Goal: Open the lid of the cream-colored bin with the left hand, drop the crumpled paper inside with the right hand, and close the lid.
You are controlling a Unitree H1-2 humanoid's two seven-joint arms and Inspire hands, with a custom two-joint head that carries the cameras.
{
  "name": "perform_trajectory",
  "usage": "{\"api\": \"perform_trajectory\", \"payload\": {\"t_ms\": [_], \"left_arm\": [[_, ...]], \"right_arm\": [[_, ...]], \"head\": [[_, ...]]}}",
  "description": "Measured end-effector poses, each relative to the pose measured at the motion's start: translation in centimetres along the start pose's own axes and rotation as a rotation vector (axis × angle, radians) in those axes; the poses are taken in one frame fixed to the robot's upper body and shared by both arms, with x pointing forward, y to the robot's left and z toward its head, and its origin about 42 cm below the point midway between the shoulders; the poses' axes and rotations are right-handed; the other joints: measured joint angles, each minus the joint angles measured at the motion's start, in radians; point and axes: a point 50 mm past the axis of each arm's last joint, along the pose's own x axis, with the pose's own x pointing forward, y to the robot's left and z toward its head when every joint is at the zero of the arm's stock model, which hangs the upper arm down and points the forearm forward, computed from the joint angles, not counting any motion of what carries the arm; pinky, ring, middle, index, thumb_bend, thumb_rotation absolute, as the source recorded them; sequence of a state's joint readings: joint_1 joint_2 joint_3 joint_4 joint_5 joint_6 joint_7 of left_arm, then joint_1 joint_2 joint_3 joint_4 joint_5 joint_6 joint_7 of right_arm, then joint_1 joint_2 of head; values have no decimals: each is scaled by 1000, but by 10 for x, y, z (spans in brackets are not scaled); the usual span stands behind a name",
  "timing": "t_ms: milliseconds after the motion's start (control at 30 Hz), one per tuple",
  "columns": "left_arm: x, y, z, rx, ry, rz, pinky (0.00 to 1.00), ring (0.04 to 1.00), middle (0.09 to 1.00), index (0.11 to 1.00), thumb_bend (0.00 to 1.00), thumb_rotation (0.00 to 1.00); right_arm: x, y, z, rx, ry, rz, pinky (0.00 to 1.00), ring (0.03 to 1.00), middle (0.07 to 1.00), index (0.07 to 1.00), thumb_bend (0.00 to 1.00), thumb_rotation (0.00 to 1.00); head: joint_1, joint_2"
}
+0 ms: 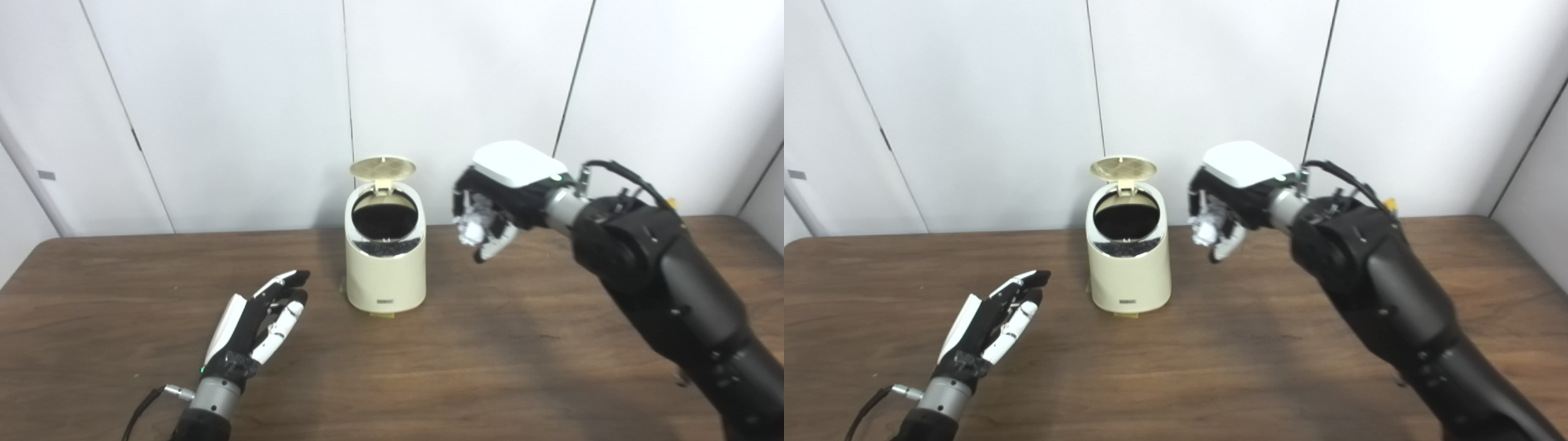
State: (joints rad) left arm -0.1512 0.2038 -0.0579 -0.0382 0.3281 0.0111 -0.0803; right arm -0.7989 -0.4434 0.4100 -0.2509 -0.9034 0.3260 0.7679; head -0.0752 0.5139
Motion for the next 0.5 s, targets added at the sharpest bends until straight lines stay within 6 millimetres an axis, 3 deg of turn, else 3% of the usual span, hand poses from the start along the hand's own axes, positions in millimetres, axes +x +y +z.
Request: {"api": "perform_trajectory", "payload": {"t_ms": [133,167,233,267,300,400,500], "left_arm": [[0,0,0,-1,7,1,740,830,851,866,454,890],[0,1,1,-1,7,1,745,834,855,869,458,891],[0,1,1,-2,21,1,754,842,861,872,464,892],[0,1,2,-2,23,0,728,823,851,867,454,879],[0,1,2,-1,22,0,719,817,848,864,450,875],[0,0,3,0,17,-2,726,822,851,861,438,861],[0,0,7,0,4,-1,733,829,856,862,442,865]], "right_arm": [[9,-9,16,-27,-34,7,265,308,413,478,530,0],[11,-11,18,-36,-36,5,414,363,447,475,529,0],[16,-14,23,-66,-37,-1,478,393,454,477,532,0],[19,-15,26,-71,-36,-5,281,310,441,486,529,0],[21,-14,29,-62,-35,-8,231,283,456,484,530,0],[30,-11,42,-37,-43,-41,211,283,414,495,526,0],[37,-7,54,-9,-61,-91,227,313,437,485,531,0]], "head": [[2,0],[2,0],[6,3],[8,3],[8,3],[12,6],[12,9]]}}
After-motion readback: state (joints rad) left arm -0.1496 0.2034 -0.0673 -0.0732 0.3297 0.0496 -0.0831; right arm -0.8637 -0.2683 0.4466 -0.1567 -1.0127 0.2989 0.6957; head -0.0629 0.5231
